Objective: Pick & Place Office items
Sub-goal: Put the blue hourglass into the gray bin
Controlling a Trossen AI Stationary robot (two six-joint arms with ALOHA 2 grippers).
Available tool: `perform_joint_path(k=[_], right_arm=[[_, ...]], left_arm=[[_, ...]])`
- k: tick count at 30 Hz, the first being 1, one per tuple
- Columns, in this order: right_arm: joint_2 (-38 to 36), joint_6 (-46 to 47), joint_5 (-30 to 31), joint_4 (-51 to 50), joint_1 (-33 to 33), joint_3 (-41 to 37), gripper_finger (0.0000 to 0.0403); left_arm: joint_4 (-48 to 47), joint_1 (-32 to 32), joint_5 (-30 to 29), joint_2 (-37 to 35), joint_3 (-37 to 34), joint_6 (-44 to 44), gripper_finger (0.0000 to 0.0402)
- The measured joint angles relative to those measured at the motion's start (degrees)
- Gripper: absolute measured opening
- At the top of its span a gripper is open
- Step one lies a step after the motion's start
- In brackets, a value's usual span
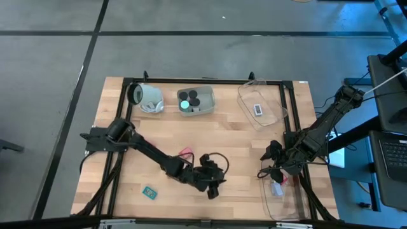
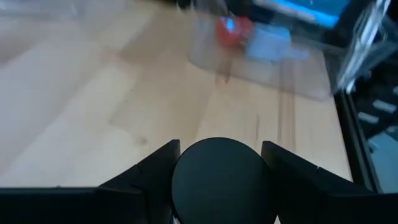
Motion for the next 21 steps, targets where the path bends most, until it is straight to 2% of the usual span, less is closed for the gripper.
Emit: perform_joint_path(k=[5, 12, 17, 21], right_arm=[[0.0, 0.0, 0.0, 0.0, 0.0, 0.0, 0.0286], [0.0, 0.0, 0.0, 0.0, 0.0, 0.0, 0.0286], [0.0, 0.0, 0.0, 0.0, 0.0, 0.0, 0.0286], [0.0, 0.0, 0.0, 0.0, 0.0, 0.0, 0.0286]], left_arm=[[-2.4, 4.4, -3.8, -6.6, 0.0, 7.4, 0.0204], [-15.2, 15.1, -13.2, -17.3, 0.0, 15.9, 0.0204], [-18.2, 26.3, -12.9, -17.7, -0.7, 15.5, 0.0204], [-13.8, 34.2, -11.0, -15.3, -3.6, 12.3, 0.0204]])
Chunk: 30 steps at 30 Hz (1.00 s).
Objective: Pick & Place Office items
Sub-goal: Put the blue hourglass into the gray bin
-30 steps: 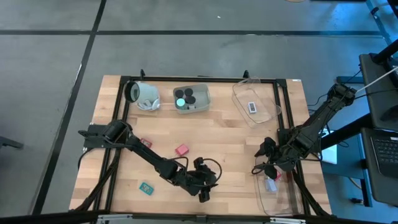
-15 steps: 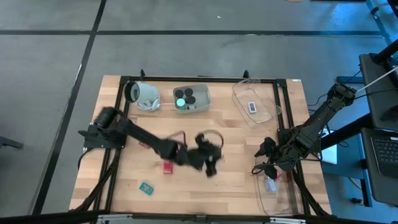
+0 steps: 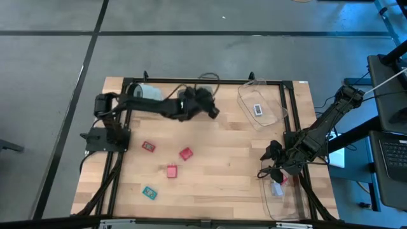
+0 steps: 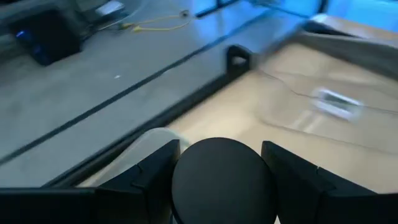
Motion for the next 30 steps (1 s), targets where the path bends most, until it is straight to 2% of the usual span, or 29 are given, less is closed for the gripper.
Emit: perform_joint_path(k=[4, 6, 20, 30], right_arm=[[0.0, 0.0, 0.0, 0.0, 0.0, 0.0, 0.0286], [0.0, 0.0, 0.0, 0.1, 0.0, 0.0, 0.0286], [0.0, 0.0, 0.0, 0.3, 0.0, 0.0, 0.0286], [0.0, 0.0, 0.0, 0.4, 0.0, 0.0, 0.0286]], left_arm=[[12.9, 5.3, 6.5, 2.2, -4.3, -1.6, 0.0204], [15.7, 6.6, 7.9, 3.2, -5.7, -3.1, 0.0204], [16.9, 7.2, 6.4, 8.9, -5.8, -4.2, 0.0211], [17.2, 7.3, 3.9, 9.1, -5.8, -5.5, 0.0219]])
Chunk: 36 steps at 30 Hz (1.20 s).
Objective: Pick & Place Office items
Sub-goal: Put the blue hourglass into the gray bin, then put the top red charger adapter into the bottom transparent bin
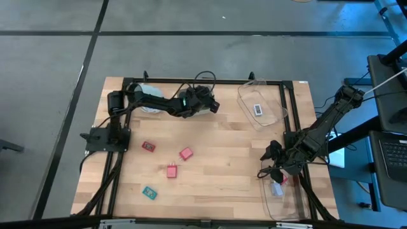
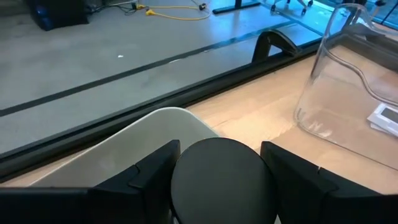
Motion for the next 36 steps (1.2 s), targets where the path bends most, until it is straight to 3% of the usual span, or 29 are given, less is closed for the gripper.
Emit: perform_joint_path(k=[13, 19, 24, 30, 36], right_arm=[[0.0, 0.0, 0.0, 0.0, 0.0, 0.0, 0.0286], [0.0, 0.0, 0.0, 0.0, 0.0, 0.0, 0.0286], [0.0, 0.0, 0.0, 0.0, 0.0, 0.0, 0.0286], [0.0, 0.0, 0.0, 0.0, 0.0, 0.0, 0.0286], [0.0, 0.0, 0.0, 0.0, 0.0, 0.0, 0.0286]], left_arm=[[2.1, 0.0, 2.0, -2.0, 0.1, 4.7, 0.0277], [1.2, -0.2, 4.5, -9.0, 0.1, 5.6, 0.0300], [-1.3, -1.5, 10.9, -15.3, 0.1, 6.2, 0.0300], [-1.4, -6.9, 20.3, -20.5, 0.1, 6.5, 0.0301], [-2.3, -17.5, 26.1, -21.2, 0.1, 6.7, 0.0299]])
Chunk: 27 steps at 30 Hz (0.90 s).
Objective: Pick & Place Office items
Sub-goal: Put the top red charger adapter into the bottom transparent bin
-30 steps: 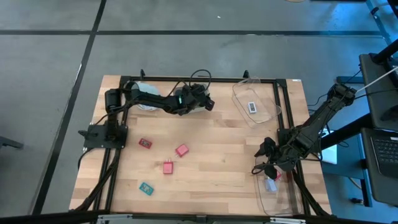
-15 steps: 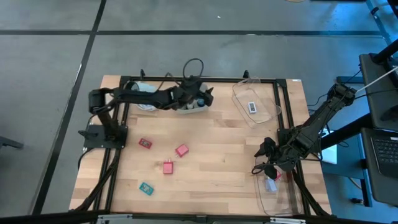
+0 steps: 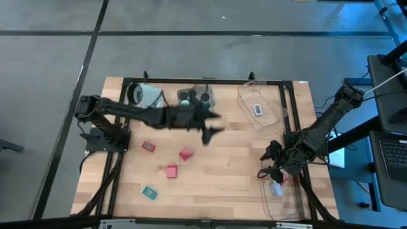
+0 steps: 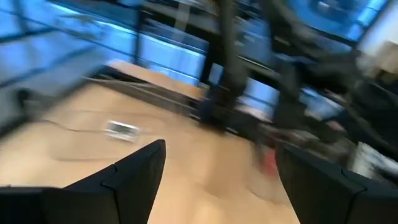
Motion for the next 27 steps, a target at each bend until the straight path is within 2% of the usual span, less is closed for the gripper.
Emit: perform_joint_path(k=[5, 12, 17, 27], right_arm=[[0.0, 0.0, 0.0, 0.0, 0.0, 0.0, 0.0286], [0.0, 0.0, 0.0, 0.0, 0.0, 0.0, 0.0286], [0.0, 0.0, 0.0, 0.0, 0.0, 0.0, 0.0286], [0.0, 0.0, 0.0, 0.0, 0.0, 0.0, 0.0286]], left_arm=[[0.2, -9.8, -2.0, 2.0, 0.0, -0.6, 0.0301], [0.4, -20.0, -12.0, 4.8, 0.0, -1.3, 0.0299], [0.6, -24.0, -17.0, 7.6, 0.0, -4.2, 0.0301], [0.8, -28.2, -17.2, 13.6, 0.0, -14.4, 0.0301]])
